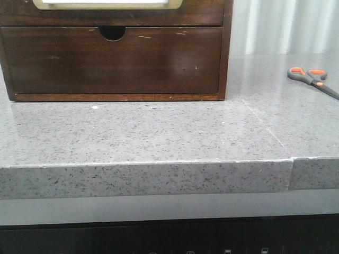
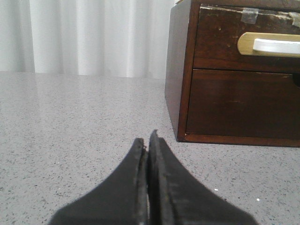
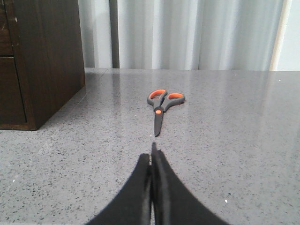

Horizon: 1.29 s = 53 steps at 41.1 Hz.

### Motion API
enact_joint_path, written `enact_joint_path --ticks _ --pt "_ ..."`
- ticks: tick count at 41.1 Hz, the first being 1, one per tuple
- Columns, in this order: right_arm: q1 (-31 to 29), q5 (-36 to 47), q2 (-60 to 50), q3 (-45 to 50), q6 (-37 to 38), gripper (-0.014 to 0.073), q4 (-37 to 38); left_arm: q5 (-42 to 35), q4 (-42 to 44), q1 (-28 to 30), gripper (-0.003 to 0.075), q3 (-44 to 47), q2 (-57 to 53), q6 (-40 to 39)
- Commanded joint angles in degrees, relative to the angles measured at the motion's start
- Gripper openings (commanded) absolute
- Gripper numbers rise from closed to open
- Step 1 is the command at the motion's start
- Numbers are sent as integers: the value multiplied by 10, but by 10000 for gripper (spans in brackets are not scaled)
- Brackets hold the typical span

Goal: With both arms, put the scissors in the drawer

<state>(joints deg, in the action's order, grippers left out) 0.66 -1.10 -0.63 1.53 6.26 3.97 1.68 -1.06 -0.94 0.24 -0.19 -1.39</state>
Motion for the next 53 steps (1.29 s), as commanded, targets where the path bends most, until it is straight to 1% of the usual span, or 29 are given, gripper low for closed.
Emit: enact_joint_path --ticks 1,3,5,9,15,20,23,28,35,39,43,47,53 --pt "1 48 -9 -4 0 -117 -2 -85 0 -3 -20 13 -10 -4" --pt "1 43 -9 -13 0 -117 -2 -122 0 -3 -20 8 -10 -4" --pt "1 36 -9 -27 0 -117 -2 -135 0 -3 -20 -4 -10 -4" --pt "1 5 -9 -68 0 -117 -2 -111 0 -3 -20 -58 -8 -4" --pt "1 -62 -2 -140 0 -117 -2 -10 0 -3 -20 -159 2 -4" --pt "1 -106 27 -209 0 -117 -1 78 15 -3 -20 -249 35 -4" --pt "1 -137 57 -254 0 -117 -1 113 17 -3 -20 -299 66 -4" --pt "1 -184 114 -335 0 -117 -1 149 17 -3 -20 -376 115 -4" --pt "1 -291 216 -451 0 -117 -1 217 15 -3 -20 -462 196 -4" --pt "1 -366 277 -505 0 -117 -1 261 15 -3 -20 -485 238 -4" --pt "1 -424 325 -532 0 -117 -1 298 15 -3 -20 -488 268 -4" --pt "1 -435 357 -533 0 -117 -1 322 15 -3 -20 -488 293 -4" --pt "1 -437 396 -532 0 -117 -1 330 15 -3 -20 -488 316 -4"
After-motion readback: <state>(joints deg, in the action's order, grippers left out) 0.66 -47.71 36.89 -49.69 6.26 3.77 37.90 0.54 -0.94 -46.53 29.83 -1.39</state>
